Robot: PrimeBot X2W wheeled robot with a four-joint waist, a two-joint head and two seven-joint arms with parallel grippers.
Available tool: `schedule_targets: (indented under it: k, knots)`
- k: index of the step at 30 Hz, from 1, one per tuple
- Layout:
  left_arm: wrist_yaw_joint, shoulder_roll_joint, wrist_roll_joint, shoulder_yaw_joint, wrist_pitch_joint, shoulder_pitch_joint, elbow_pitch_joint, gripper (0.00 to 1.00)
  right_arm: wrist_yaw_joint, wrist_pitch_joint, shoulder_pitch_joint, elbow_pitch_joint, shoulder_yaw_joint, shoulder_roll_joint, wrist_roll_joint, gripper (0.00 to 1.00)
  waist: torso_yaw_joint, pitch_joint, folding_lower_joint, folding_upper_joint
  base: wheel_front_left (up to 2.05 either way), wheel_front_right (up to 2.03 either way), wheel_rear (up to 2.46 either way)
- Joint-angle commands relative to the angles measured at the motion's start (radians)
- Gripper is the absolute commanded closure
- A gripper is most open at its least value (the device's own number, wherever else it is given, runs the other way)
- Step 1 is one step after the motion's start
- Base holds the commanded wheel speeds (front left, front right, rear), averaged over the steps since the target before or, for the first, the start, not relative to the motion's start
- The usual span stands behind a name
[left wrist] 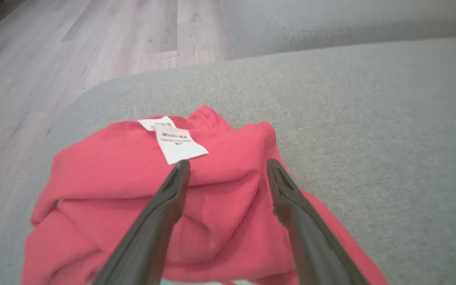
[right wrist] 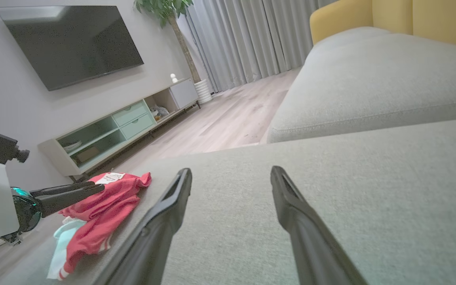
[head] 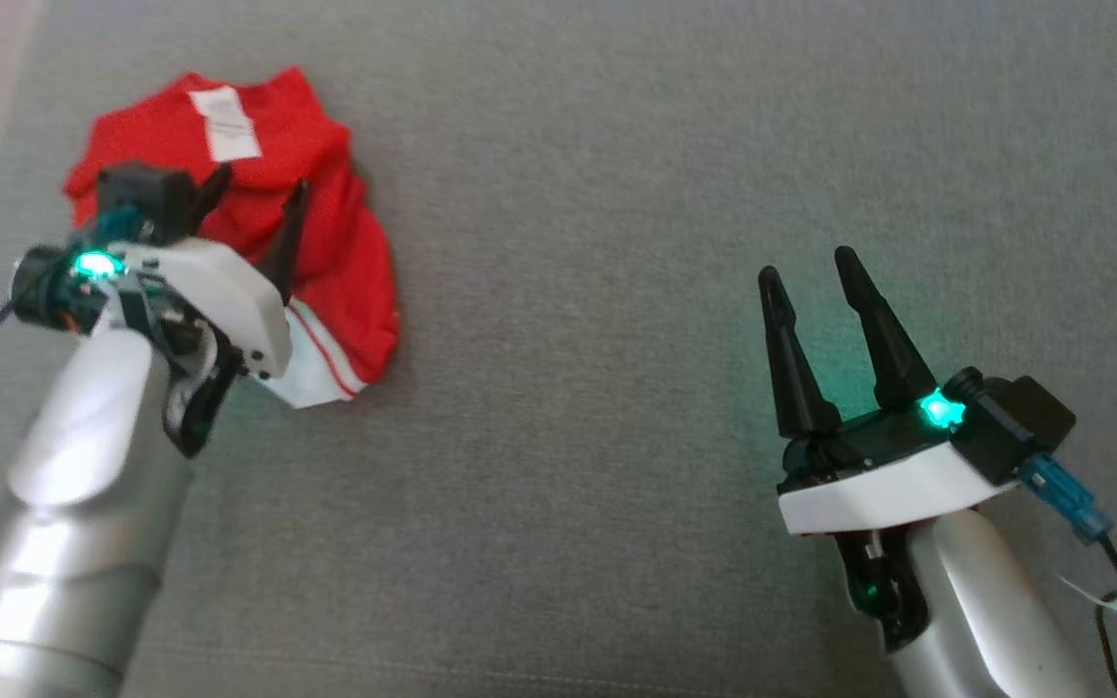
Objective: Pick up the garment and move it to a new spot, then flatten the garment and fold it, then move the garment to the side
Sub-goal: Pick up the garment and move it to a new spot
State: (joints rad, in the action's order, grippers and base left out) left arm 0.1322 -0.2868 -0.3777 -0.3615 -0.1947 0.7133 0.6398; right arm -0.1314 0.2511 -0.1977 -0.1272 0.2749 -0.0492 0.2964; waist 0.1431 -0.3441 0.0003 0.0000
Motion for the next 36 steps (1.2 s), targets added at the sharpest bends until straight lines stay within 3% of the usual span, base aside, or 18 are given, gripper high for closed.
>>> schedule_targets:
  k: [1,7,8,9,17,24,31,36]
  knots:
    - [-0.002,-0.056,-0.005,0.027,-0.001,0.035,-0.020,0.00,0.001,0.011,-0.021,0.030,0.024,-0.001,-0.002,0.00,-0.034,-0.040,-0.0003,0.0000,0.00,0.00,0.00]
    - [-0.002,-0.112,-0.096,-0.081,-0.036,0.106,0.076,0.00,0.001,0.011,-0.042,0.025,0.023,-0.001,-0.008,0.00,-0.053,-0.077,-0.0003,0.0000,0.00,0.00,0.00]
    - [-0.002,-0.119,-0.128,-0.102,-0.026,0.119,0.092,0.96,0.001,0.011,-0.044,0.023,0.016,-0.001,-0.009,0.00,-0.056,-0.080,-0.0003,0.0000,0.00,0.00,0.00]
    - [-0.002,-0.120,-0.146,-0.113,-0.017,0.123,0.096,1.00,0.001,0.011,-0.045,0.022,0.013,-0.001,-0.009,0.00,-0.058,-0.079,-0.0003,0.0000,0.00,0.00,0.00]
    - [-0.002,-0.133,-0.207,-0.141,0.206,0.157,0.075,1.00,0.001,0.011,-0.037,-0.004,0.013,-0.001,0.004,0.00,-0.065,-0.010,-0.0003,0.0000,0.00,0.00,0.00]
    - [-0.014,-0.089,-0.245,-0.117,0.337,0.139,-0.006,1.00,0.001,0.011,-0.010,-0.031,0.033,-0.001,0.035,0.00,-0.089,0.108,-0.0003,0.0000,0.00,0.00,0.00]
    - [-0.069,0.018,-0.262,-0.150,0.345,0.075,-0.183,1.00,0.001,0.011,0.010,-0.030,0.025,-0.001,0.094,0.00,-0.151,0.180,-0.0003,0.0000,0.00,0.00,0.00]
    - [-0.109,0.109,-0.241,-0.216,0.326,0.052,-0.276,1.00,0.001,0.011,0.002,-0.021,0.035,-0.001,0.107,0.00,-0.227,0.173,-0.0003,0.0000,0.00,0.00,0.00]
